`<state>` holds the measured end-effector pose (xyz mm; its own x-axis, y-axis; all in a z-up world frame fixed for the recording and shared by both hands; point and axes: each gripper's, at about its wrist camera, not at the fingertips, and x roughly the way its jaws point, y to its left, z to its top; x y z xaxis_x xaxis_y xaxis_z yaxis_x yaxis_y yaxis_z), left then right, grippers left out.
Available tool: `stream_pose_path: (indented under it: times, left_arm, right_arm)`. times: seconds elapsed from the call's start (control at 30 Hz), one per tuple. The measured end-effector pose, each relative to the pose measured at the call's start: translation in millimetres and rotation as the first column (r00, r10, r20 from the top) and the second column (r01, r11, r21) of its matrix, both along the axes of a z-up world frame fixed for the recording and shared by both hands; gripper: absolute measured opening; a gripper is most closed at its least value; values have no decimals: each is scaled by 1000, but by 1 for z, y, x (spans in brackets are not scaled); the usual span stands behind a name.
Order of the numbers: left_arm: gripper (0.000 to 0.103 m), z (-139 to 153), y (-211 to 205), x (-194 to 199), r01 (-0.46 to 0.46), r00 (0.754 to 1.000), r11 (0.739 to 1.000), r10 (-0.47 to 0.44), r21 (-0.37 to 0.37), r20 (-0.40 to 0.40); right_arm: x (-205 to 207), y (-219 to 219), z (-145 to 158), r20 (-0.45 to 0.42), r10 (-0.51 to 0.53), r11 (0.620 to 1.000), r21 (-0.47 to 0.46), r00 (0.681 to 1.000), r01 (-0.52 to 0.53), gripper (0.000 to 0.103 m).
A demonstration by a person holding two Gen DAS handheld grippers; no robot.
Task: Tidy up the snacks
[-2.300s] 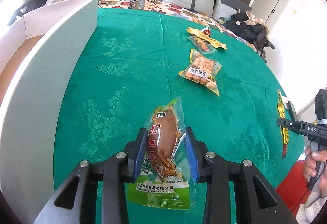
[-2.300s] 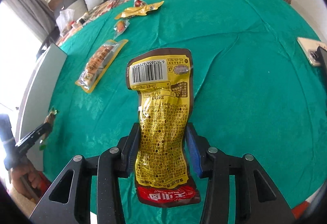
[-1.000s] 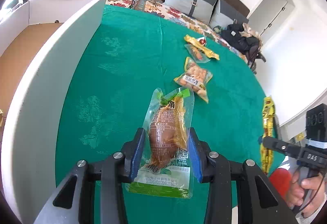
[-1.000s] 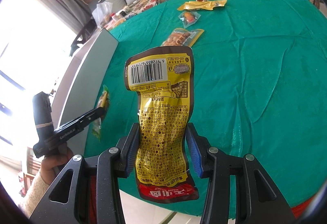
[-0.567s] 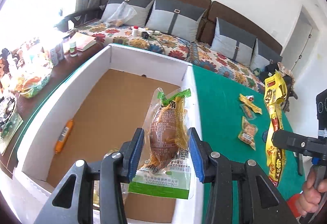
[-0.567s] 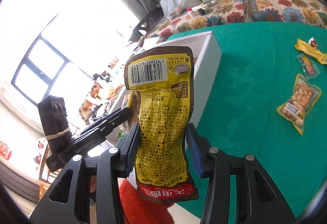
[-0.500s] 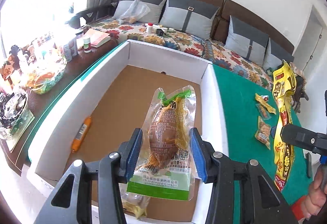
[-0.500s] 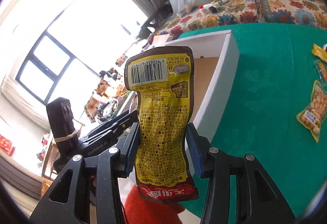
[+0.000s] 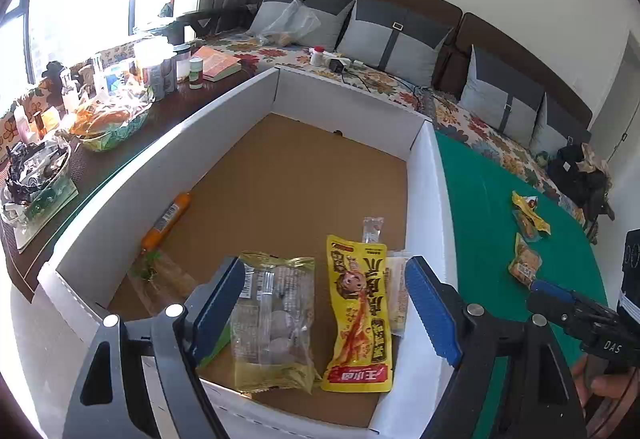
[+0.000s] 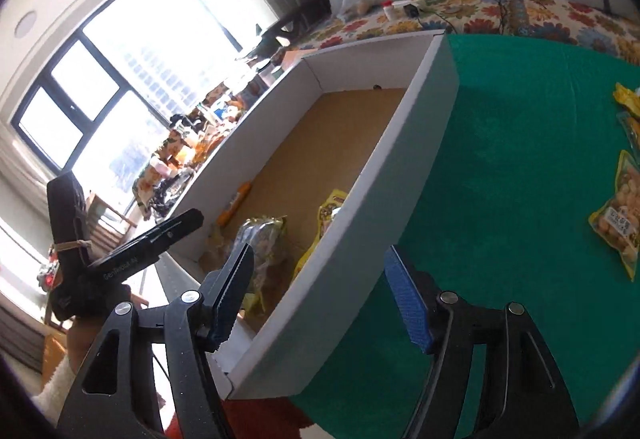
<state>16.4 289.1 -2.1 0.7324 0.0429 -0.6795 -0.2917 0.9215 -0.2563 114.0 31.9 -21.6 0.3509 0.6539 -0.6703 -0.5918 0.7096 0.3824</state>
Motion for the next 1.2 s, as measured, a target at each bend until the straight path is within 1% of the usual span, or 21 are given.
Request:
stream_pose_path:
  times: [0.07,0.1,0.13,0.2,0.23,0.3,0.33,0.4,0.47,0.53,0.57,0.6,0.67,0.7,0.73,0.8,0.87,1.2]
  left_arm:
    - [87,9,-37,7,84,996,996,-84,-13,34]
    - [91,13,-58,10,134,990,991,-133,-14,49]
    - [96,17,-81,16,183,982,983,-182,-13,59]
    - [102,16,-126,27,278,959,961,-277,-5,56]
    - [102,12,-149,33,323,945,946,-323,-3,46]
    - [102,-4,-193,49,406,914,914,-406,-12,0]
    - [102,-17,-213,57,436,900,900,-436,-11,-27]
    - [102,-45,-246,73,475,877,880,-473,7,-88]
    - [102,-72,-269,89,483,868,875,-473,35,-149]
    - [102,-94,-281,103,473,870,879,-456,58,-188]
    - [102,-103,-284,109,464,872,883,-443,65,-206]
    - [102,-109,-286,116,456,874,887,-433,68,-220]
    - [102,-121,-288,129,441,879,894,-412,81,-241]
    - [102,-125,-289,135,431,883,897,-397,96,-252]
    - [102,-129,-289,139,420,888,900,-381,117,-256]
    - [103,-133,-291,142,408,899,896,-361,176,-248]
    - [103,-135,-290,142,401,906,898,-359,181,-225]
    - [103,-136,-289,143,400,906,899,-359,180,-225]
  right_arm:
    - [2,-40,-15,86,-67,990,-120,994,77,77]
    - [5,-64,-27,115,-102,975,-185,988,123,77]
    - [7,-87,-41,135,-142,953,-250,981,172,77]
    - [12,-139,-68,159,-230,894,-355,960,273,77]
    - [13,-164,-79,171,-272,865,-387,947,318,77]
    - [13,-214,-94,211,-348,808,-426,913,407,77]
    - [15,-237,-95,234,-384,780,-435,893,450,77]
    - [14,-274,-96,260,-444,740,-433,857,515,77]
    - [20,-302,-95,263,-496,708,-428,827,561,77]
    - [26,-324,-93,251,-539,684,-426,804,592,77]
    - [31,-334,-94,243,-558,676,-422,794,604,77]
    - [34,-342,-94,230,-575,680,-399,785,615,82]
    - [40,-356,-96,197,-618,672,-370,761,642,84]
    - [41,-361,-97,166,-641,671,-352,749,652,86]
    - [42,-364,-96,161,-656,664,-340,737,665,86]
    - [44,-360,-97,170,-649,659,-360,741,660,87]
    - [42,-362,-97,167,-650,661,-356,741,660,88]
    - [42,-362,-99,169,-649,660,-358,741,660,88]
